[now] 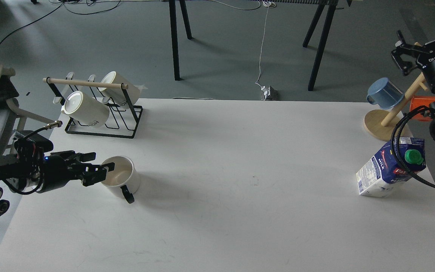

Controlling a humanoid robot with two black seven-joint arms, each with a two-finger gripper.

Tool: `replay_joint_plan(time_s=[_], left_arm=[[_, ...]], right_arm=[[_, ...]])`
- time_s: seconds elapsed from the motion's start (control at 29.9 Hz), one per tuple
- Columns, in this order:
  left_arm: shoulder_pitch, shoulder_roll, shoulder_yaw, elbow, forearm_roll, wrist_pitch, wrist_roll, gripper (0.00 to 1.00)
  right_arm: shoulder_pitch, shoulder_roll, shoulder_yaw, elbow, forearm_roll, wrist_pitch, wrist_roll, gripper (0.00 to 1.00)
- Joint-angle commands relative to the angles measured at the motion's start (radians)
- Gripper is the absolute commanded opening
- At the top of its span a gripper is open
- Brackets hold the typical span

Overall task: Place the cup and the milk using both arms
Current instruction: 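Reach the left gripper to the white mug and grasp it, then carry the white mug with the left gripper toward the table center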

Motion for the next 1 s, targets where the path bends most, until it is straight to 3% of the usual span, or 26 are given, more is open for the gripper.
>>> replay_joint_plan(time_s=[0.0,0.07,0.17,0.3,0.43,0.74,0.8,0.97], left_arm=[[0.0,-0.043,0.006,0.046,0.004,0.01,0.0,0.76],[0.0,-0.059,0.006,0.069,0.004,0.012,-0.001,0.76],[-0.001,-0.078,0.015,0.093,0.039,0.012,-0.004,0.64],[-0.003,-0.083,0.026,0.094,0.092,0.012,-0.014,0.31],[-0.003,-0.082,0.026,0.095,0.092,0.001,-0.009,0.1],[-0.043,-0.083,0.023,0.068,0.089,-0.008,-0.015,0.08],[-0.081,-0.085,0.023,0.014,0.089,-0.056,-0.02,0.08],[-0.202,-0.115,0.023,-0.12,0.098,-0.234,0.017,0.08]], right_arm=[[0.0,0.0,0.0,0.0,-0.001,0.0,0.0,0.99],[0.0,0.0,0.0,0.0,-0.001,0.0,0.0,0.99],[0.001,0.0,0.0,0.0,-0.001,0.0,0.0,0.99],[0.001,0.0,-0.001,0.0,-0.001,0.0,0.0,0.99],[0.0,0.0,-0.001,-0.002,-0.001,0.0,0.002,0.99],[-0.003,0.0,0.0,-0.002,-0.001,0.0,0.002,0.99],[-0.003,0.0,0.0,-0.002,-0.001,0.0,0.002,0.99],[-0.005,0.0,0.0,0.0,-0.001,0.0,0.002,0.99]])
